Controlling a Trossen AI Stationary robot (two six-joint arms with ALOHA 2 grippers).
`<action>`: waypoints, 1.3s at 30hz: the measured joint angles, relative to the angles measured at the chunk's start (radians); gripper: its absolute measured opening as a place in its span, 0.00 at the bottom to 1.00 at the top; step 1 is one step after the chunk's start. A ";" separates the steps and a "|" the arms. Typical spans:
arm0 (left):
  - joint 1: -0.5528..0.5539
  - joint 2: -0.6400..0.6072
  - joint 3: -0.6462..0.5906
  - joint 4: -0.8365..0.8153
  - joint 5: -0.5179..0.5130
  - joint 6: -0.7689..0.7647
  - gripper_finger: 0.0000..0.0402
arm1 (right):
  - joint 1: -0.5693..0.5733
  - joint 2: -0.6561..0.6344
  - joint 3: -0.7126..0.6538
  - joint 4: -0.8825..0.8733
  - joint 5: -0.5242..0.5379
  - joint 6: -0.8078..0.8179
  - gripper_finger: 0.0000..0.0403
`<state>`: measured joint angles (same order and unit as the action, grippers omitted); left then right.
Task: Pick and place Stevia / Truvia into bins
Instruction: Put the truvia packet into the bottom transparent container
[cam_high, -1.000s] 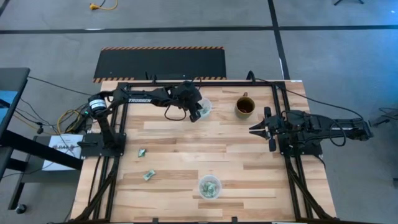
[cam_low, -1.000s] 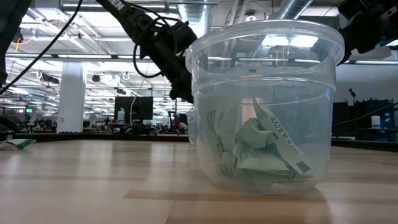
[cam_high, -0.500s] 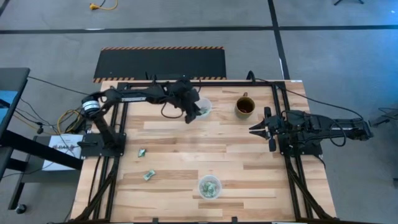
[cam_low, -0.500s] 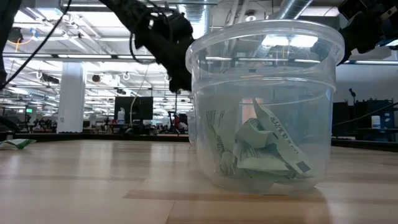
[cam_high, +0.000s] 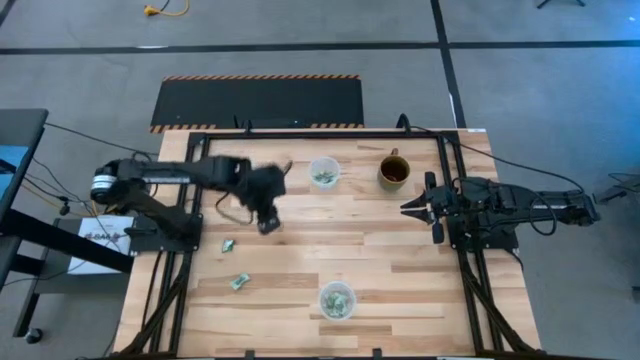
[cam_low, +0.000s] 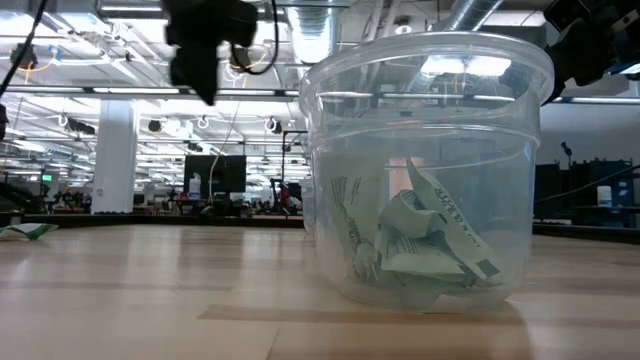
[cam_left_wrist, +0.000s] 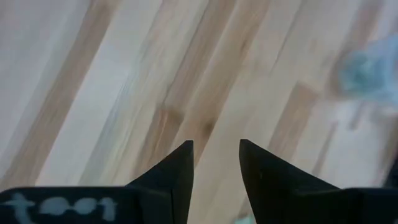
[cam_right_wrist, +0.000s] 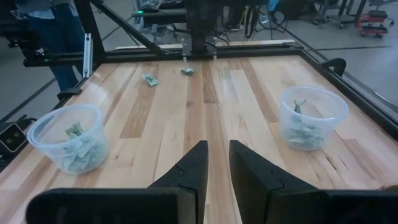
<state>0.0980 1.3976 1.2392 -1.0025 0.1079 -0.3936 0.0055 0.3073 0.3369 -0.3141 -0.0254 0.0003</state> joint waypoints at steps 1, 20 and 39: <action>-0.041 -0.005 0.000 -0.033 -0.042 -0.045 0.29 | 0.000 0.000 0.000 0.000 0.000 0.000 0.15; -0.455 -0.007 -0.081 -0.317 -0.353 -0.763 0.29 | 0.000 0.000 0.000 0.000 0.000 0.000 0.15; -0.474 -0.308 -0.616 0.043 -0.121 -1.034 0.29 | 0.000 0.000 0.000 0.000 0.000 0.000 0.15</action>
<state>-0.3756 1.0893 0.6231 -0.9591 -0.0127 -1.4275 0.0055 0.3073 0.3369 -0.3141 -0.0254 0.0006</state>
